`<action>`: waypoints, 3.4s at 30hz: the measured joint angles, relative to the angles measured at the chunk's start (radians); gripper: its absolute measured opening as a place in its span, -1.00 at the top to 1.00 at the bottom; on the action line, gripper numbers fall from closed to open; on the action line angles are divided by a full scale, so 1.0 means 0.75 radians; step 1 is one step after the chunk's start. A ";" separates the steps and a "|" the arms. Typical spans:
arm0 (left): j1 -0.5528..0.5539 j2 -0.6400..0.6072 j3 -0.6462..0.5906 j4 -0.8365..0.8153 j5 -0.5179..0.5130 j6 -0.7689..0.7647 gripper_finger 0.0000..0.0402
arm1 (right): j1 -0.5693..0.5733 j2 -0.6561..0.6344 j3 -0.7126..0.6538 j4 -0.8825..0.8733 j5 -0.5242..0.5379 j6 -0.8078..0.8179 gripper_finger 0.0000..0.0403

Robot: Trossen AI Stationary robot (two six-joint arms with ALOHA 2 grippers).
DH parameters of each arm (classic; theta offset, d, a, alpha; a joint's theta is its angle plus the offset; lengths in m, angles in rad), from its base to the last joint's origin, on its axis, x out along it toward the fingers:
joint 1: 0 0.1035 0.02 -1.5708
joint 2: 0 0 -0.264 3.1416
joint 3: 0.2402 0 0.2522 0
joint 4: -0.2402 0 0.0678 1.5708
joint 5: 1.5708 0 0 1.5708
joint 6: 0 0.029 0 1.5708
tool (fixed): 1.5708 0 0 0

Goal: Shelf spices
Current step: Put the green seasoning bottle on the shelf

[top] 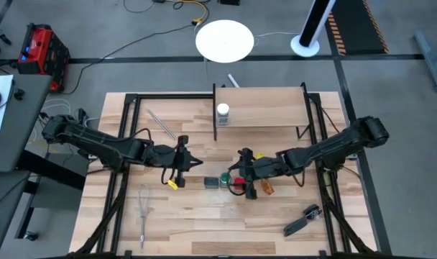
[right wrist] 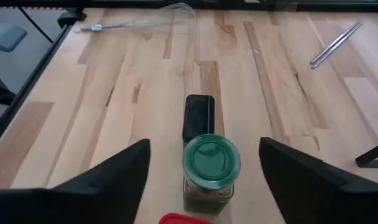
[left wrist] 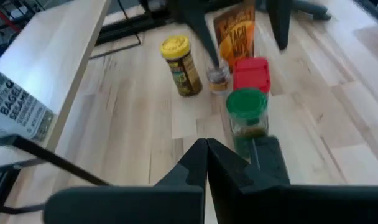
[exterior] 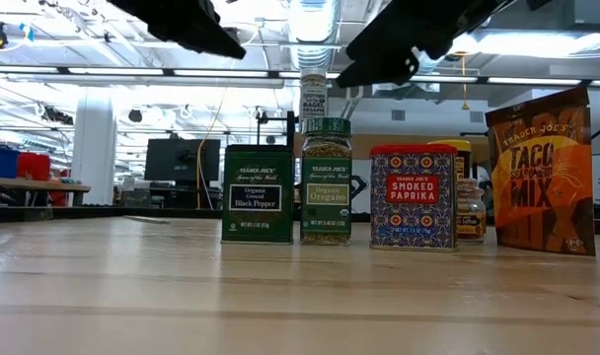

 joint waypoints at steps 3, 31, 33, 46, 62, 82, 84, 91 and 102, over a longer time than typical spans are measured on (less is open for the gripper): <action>0.000 0.000 0.000 0.003 0.002 -0.007 1.00 | 0.000 0.062 0.036 0.007 -0.001 0.000 -0.61; 0.000 0.001 0.000 -0.005 0.002 -0.020 1.00 | -0.052 0.245 0.179 -0.192 -0.002 0.023 -0.63; 0.000 0.001 0.000 -0.005 0.002 -0.020 1.00 | -0.058 0.270 0.179 -0.179 -0.005 0.023 -0.63; 0.000 0.001 0.000 -0.004 0.002 -0.020 1.00 | -0.068 0.336 0.176 -0.133 -0.042 0.024 -0.51; 0.000 0.001 0.000 -0.004 0.002 -0.020 1.00 | -0.135 0.333 0.180 -0.180 -0.195 0.183 0.02; 0.000 0.001 0.000 -0.002 0.002 -0.019 1.00 | -0.200 -0.182 0.181 -0.426 -0.216 0.080 0.02; 0.001 0.001 0.000 0.006 0.002 -0.015 1.00 | -0.248 -0.238 0.212 -0.518 -0.210 0.043 0.02; 0.001 0.001 0.000 0.024 0.002 0.004 1.00 | -0.439 -0.247 0.436 -0.825 -0.193 -0.189 0.02; 0.001 0.001 0.000 0.019 0.003 -0.015 1.00 | -0.683 -0.077 0.630 -1.029 -0.379 -0.540 0.02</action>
